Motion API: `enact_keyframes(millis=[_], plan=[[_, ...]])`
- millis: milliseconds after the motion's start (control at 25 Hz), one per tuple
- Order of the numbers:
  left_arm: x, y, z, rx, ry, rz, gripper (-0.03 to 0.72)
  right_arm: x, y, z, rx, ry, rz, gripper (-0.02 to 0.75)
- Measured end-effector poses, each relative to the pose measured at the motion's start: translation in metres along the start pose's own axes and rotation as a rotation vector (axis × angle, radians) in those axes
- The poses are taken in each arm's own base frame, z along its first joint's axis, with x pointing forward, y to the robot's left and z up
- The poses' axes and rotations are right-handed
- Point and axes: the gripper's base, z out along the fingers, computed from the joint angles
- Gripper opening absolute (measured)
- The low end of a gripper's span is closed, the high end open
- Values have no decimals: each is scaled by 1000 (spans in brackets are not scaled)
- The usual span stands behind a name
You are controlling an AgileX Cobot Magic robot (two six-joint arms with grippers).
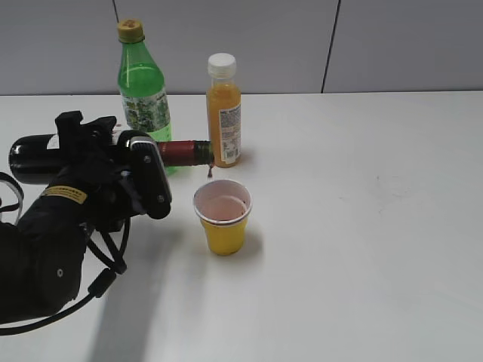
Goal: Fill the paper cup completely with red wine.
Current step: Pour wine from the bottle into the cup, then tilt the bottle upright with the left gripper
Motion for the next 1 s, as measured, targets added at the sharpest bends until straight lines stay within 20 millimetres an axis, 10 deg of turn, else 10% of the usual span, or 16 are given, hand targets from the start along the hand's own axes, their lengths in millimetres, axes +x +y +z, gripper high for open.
enact_keyframes(millis=[1000], plan=[[0, 0, 0, 0, 1, 117, 550, 0, 0, 0, 0, 0, 0, 589]])
